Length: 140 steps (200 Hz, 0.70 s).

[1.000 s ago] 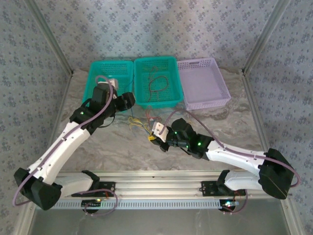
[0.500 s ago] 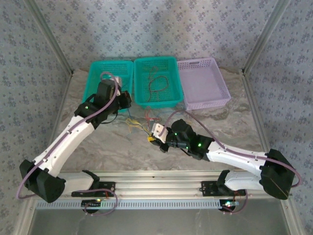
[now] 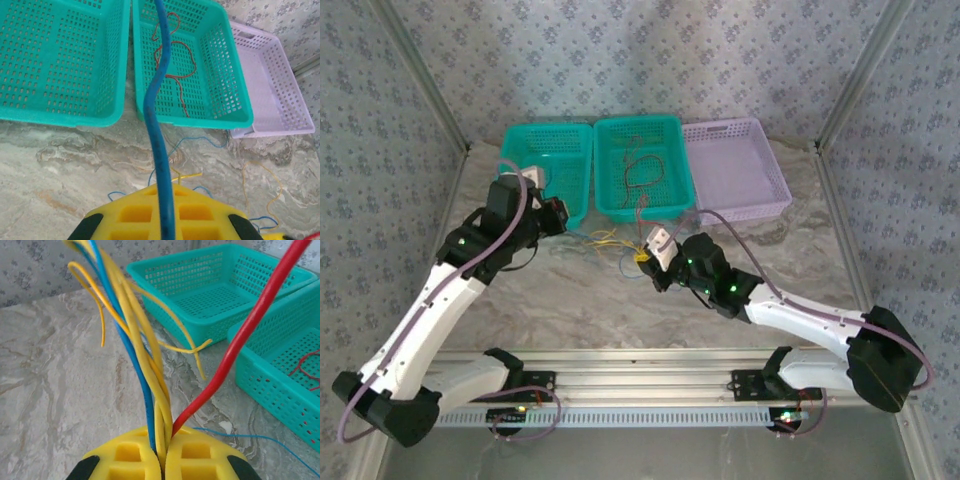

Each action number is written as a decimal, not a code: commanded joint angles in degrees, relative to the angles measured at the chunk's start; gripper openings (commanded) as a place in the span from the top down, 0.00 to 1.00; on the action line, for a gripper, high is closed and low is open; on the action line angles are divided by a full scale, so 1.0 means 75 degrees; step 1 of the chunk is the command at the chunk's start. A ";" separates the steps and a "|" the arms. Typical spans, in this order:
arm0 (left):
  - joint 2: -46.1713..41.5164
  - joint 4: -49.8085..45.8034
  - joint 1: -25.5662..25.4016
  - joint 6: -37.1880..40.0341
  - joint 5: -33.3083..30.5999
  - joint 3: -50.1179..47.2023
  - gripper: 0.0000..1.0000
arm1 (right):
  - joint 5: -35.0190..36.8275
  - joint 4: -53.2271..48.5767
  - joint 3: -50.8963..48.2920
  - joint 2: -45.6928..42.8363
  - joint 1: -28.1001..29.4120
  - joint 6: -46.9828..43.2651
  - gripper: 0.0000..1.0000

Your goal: Untangle the cables

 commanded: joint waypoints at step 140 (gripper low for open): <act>-0.1173 -0.0152 0.0541 -0.0099 0.0173 -0.0683 1.00 | -0.0518 0.0192 -0.0945 -0.0629 -0.0776 0.1377 0.50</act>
